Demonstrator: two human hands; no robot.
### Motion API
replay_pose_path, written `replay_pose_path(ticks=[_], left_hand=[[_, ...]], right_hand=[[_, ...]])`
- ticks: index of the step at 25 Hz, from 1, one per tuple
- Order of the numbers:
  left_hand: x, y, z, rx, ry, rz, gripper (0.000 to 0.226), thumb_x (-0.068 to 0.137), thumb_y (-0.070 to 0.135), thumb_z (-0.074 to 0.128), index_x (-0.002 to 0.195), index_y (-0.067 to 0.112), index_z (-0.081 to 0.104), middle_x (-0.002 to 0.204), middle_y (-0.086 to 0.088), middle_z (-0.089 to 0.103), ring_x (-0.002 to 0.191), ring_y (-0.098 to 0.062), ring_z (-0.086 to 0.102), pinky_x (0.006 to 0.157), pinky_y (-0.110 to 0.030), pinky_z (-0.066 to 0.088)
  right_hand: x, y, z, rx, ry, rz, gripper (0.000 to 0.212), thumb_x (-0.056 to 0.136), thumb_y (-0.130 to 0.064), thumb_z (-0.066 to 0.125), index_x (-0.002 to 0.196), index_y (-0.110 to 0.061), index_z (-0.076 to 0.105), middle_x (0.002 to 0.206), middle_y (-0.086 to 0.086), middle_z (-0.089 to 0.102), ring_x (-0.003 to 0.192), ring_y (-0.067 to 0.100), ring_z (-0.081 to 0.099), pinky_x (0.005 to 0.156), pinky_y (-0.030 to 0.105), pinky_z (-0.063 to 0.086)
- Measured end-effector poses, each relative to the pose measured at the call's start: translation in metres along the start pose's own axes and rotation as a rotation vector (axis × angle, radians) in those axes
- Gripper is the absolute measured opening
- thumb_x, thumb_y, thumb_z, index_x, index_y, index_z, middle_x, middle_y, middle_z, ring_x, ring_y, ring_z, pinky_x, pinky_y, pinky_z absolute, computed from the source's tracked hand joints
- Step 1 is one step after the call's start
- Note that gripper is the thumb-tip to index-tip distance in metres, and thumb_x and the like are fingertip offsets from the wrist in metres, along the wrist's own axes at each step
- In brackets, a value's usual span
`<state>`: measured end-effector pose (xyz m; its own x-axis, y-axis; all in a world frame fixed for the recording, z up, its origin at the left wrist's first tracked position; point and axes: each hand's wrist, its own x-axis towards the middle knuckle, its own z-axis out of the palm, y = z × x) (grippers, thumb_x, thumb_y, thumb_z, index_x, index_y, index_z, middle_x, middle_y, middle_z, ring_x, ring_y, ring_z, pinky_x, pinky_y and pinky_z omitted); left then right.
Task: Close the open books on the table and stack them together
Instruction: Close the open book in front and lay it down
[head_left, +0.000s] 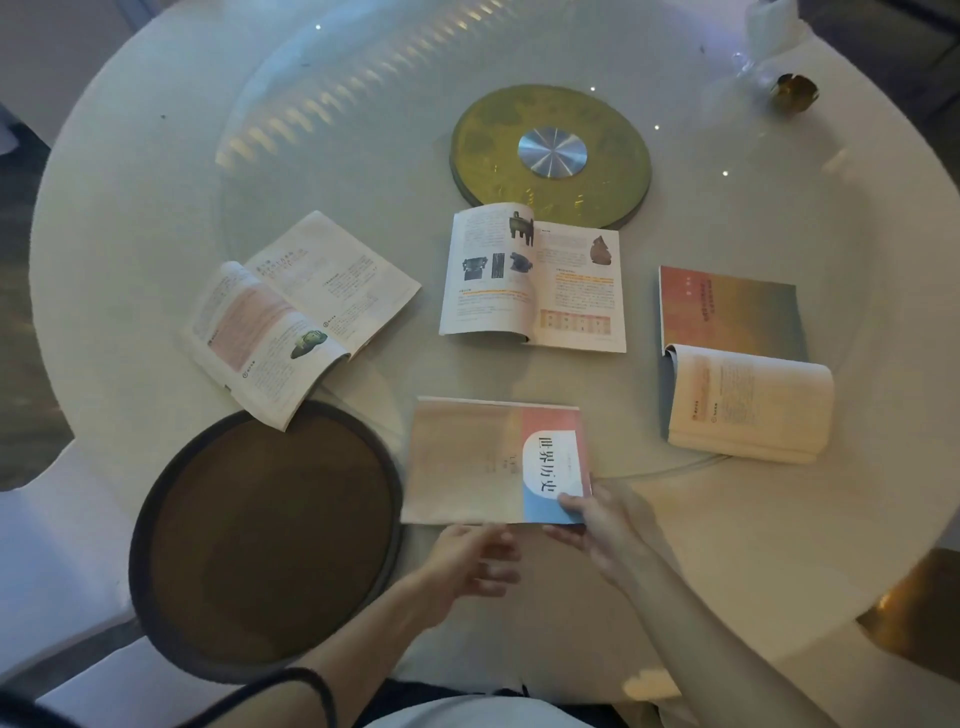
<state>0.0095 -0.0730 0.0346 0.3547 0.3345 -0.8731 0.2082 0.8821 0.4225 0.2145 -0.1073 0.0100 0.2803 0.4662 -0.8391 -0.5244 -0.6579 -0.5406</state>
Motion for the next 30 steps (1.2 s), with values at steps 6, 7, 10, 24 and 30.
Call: replay_pose_path(ticks=[6, 7, 10, 24, 30], left_hand=[[0.026, 0.054, -0.045, 0.748, 0.433, 0.551, 0.037, 0.088, 0.028, 0.071, 0.12, 0.01, 0.069, 0.112, -0.007, 0.07, 0.1, -0.02, 0.067, 0.092, -0.039, 0.054], [0.035, 0.064, -0.051, 0.846, 0.474, 0.542, 0.047, 0.088, 0.031, 0.07, 0.131, 0.013, 0.063, 0.125, -0.007, 0.064, 0.114, -0.022, 0.062, 0.1, -0.037, 0.049], [0.053, 0.079, -0.06, 0.984, 0.477, 0.41, 0.059, 0.089, 0.031, 0.065, 0.144, 0.014, 0.052, 0.14, -0.011, 0.051, 0.131, -0.029, 0.049, 0.109, -0.04, 0.042], [0.072, 0.069, -0.042, 0.964, 0.387, 0.344, 0.027, 0.08, 0.042, 0.058, 0.088, 0.017, 0.061, 0.101, -0.01, 0.062, 0.087, -0.026, 0.064, 0.074, -0.038, 0.058], [0.068, 0.069, -0.021, 0.835, 0.412, 0.295, 0.03, 0.088, 0.03, 0.062, 0.107, 0.007, 0.063, 0.102, -0.011, 0.066, 0.085, -0.023, 0.064, 0.07, -0.036, 0.052]], right_hand=[[0.025, -0.058, -0.012, -0.57, -0.018, -0.117, 0.042, 0.09, 0.001, 0.066, 0.13, -0.012, 0.066, 0.119, 0.015, 0.074, 0.087, 0.028, 0.073, 0.055, 0.035, 0.062], [0.03, -0.064, -0.008, -0.568, 0.034, -0.154, 0.04, 0.089, 0.001, 0.067, 0.128, -0.011, 0.067, 0.118, 0.018, 0.074, 0.085, 0.028, 0.072, 0.053, 0.034, 0.061], [0.04, -0.068, 0.009, -0.315, 0.153, -0.241, 0.017, 0.092, -0.001, 0.065, 0.107, -0.008, 0.067, 0.118, 0.025, 0.074, 0.088, 0.03, 0.073, 0.066, 0.035, 0.06], [0.03, -0.032, 0.017, -0.433, 0.14, -0.273, 0.059, 0.094, -0.017, 0.068, 0.149, -0.006, 0.051, 0.146, 0.009, 0.056, 0.135, 0.022, 0.053, 0.114, 0.044, 0.045], [0.037, -0.046, -0.008, -0.416, 0.024, -0.291, 0.057, 0.094, -0.023, 0.069, 0.149, -0.015, 0.054, 0.144, 0.007, 0.059, 0.136, 0.021, 0.054, 0.108, 0.037, 0.046]])
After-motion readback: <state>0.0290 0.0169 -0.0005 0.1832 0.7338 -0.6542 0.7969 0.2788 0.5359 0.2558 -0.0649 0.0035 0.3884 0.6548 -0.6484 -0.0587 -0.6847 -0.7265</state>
